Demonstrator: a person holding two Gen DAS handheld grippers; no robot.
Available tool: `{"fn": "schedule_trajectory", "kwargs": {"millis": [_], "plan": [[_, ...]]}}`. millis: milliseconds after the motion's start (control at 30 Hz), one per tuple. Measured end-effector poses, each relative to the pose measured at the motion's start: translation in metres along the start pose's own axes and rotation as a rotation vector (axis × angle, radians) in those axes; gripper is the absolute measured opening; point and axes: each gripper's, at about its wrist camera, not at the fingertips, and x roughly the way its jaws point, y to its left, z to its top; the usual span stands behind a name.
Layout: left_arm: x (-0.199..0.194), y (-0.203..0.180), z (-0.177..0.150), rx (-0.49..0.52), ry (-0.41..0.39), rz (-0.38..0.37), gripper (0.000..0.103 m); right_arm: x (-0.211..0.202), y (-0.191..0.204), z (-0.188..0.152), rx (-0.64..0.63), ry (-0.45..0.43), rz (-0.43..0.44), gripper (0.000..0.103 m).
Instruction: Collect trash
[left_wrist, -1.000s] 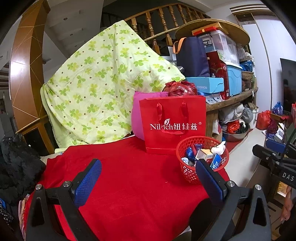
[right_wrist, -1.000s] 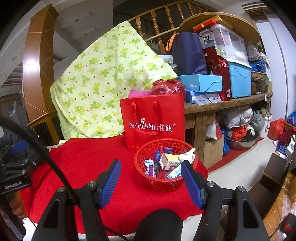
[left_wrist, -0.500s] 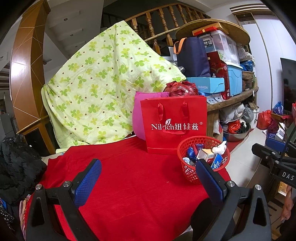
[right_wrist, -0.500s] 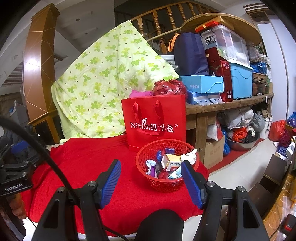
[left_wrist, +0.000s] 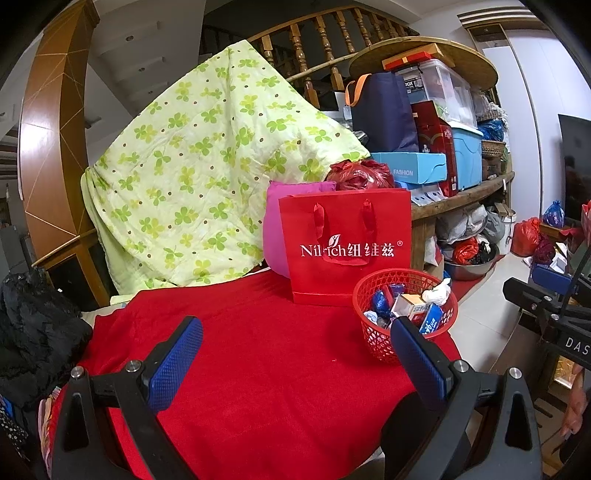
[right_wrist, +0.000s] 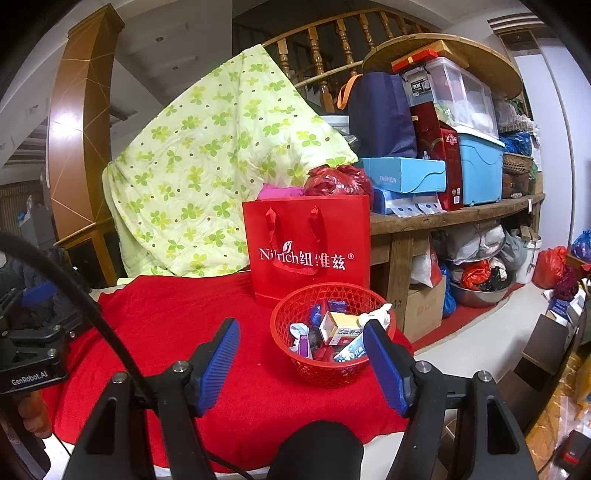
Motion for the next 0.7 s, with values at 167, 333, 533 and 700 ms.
{"fn": "schedule_trajectory", "kwargs": {"millis": [167, 333, 533, 700], "plan": [[-0.0003, 0.0005, -0.0006, 0.001, 0.000, -0.003, 0.101, 0.0005, 0.0000, 0.0002, -0.005, -0.001, -0.004, 0.073], [-0.0007, 0.0011, -0.0023, 0.002, 0.002, -0.009, 0.101, 0.0004, 0.0003, -0.0001, -0.004, 0.000, -0.001, 0.073], [-0.0006, 0.0010, -0.0024, 0.001, 0.003, -0.010, 0.101, -0.0010, 0.0023, -0.0004, -0.004, 0.000, -0.002, 0.073], [-0.0009, 0.0008, -0.0041, 0.005, 0.003, -0.013, 0.101, -0.0011, 0.0026, -0.0002, -0.006, -0.002, -0.003, 0.073]]}}
